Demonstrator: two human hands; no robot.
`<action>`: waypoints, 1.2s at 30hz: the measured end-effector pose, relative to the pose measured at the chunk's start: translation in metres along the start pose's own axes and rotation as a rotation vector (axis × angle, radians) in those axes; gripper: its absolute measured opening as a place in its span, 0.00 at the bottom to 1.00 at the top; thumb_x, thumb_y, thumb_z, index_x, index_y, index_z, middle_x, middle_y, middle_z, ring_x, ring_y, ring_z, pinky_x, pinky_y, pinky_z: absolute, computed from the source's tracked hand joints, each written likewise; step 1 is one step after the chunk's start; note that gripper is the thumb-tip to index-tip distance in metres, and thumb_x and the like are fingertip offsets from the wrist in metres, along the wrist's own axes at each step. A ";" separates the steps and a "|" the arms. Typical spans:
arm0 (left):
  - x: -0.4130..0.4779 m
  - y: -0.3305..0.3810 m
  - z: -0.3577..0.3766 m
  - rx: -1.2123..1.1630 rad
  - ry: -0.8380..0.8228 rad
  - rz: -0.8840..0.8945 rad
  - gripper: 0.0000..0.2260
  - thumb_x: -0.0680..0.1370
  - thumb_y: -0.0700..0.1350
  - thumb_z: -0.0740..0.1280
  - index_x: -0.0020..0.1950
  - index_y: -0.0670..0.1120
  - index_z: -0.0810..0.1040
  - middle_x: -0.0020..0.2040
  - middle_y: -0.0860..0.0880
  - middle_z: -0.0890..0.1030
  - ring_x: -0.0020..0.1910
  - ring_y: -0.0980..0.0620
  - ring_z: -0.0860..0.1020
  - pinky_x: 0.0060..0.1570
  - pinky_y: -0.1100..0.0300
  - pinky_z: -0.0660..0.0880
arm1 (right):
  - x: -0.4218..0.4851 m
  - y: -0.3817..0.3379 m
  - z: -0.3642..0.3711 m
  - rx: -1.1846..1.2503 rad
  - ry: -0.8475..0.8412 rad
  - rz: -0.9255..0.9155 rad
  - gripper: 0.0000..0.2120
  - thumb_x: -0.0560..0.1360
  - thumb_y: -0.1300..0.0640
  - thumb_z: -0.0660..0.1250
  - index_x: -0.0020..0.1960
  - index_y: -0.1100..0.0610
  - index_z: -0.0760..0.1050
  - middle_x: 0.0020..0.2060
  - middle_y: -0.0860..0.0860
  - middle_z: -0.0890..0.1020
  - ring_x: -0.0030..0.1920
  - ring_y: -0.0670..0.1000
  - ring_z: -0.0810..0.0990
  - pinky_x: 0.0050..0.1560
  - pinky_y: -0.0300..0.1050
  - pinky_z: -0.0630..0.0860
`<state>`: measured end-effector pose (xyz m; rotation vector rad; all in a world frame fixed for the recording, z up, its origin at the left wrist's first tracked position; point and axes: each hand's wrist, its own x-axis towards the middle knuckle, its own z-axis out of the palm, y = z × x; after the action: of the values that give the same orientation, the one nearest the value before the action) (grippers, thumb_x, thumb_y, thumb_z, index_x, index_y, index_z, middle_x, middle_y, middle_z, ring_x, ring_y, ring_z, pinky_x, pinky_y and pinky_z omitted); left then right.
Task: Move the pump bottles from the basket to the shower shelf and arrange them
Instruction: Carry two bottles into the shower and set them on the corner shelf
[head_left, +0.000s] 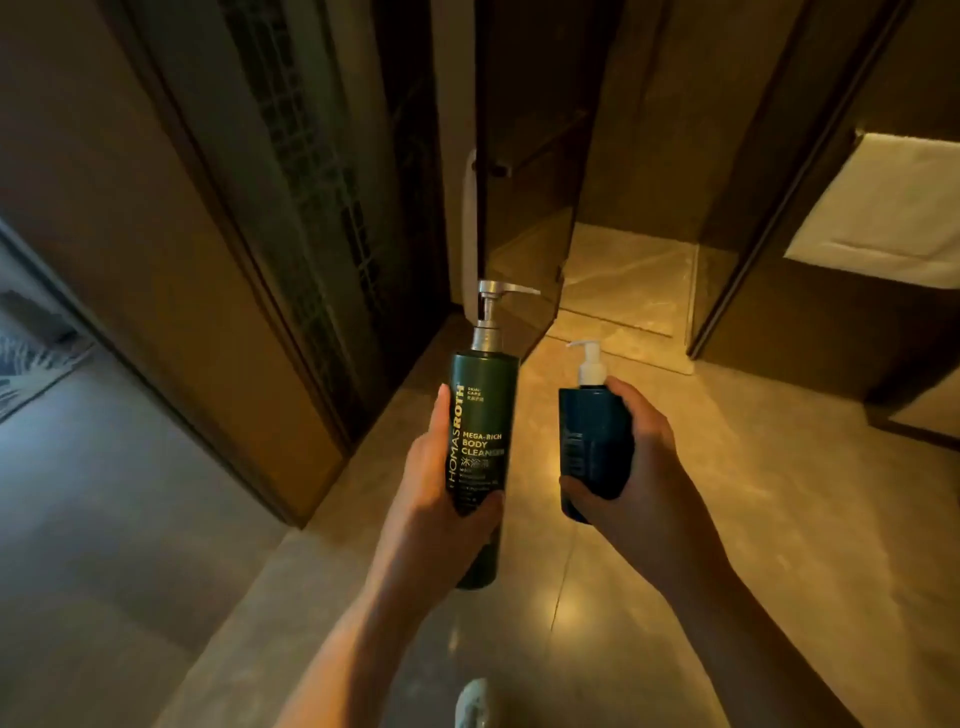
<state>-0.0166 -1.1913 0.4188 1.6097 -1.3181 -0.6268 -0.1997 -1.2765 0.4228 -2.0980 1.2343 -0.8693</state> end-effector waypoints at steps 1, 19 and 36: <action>0.020 -0.005 0.000 0.006 -0.023 -0.003 0.45 0.70 0.37 0.71 0.76 0.57 0.46 0.62 0.73 0.64 0.61 0.75 0.63 0.56 0.74 0.63 | 0.018 0.001 0.002 -0.007 0.010 0.001 0.47 0.64 0.51 0.78 0.73 0.38 0.52 0.68 0.42 0.63 0.57 0.32 0.63 0.38 0.19 0.67; 0.320 0.018 0.183 -0.109 -0.302 0.052 0.46 0.72 0.43 0.72 0.72 0.72 0.43 0.59 0.71 0.63 0.55 0.80 0.63 0.49 0.67 0.63 | 0.218 0.160 -0.097 -0.028 0.279 0.252 0.47 0.64 0.51 0.77 0.70 0.33 0.51 0.64 0.33 0.62 0.58 0.23 0.61 0.37 0.15 0.64; 0.563 0.090 0.366 -0.049 -0.282 0.053 0.45 0.72 0.44 0.71 0.71 0.73 0.43 0.56 0.73 0.64 0.51 0.81 0.66 0.42 0.73 0.64 | 0.444 0.336 -0.228 -0.040 0.269 0.213 0.45 0.65 0.48 0.75 0.70 0.33 0.50 0.63 0.35 0.61 0.57 0.28 0.66 0.34 0.20 0.69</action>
<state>-0.1987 -1.8438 0.4315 1.4805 -1.5313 -0.8704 -0.3894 -1.8471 0.4373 -1.8794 1.5923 -1.0598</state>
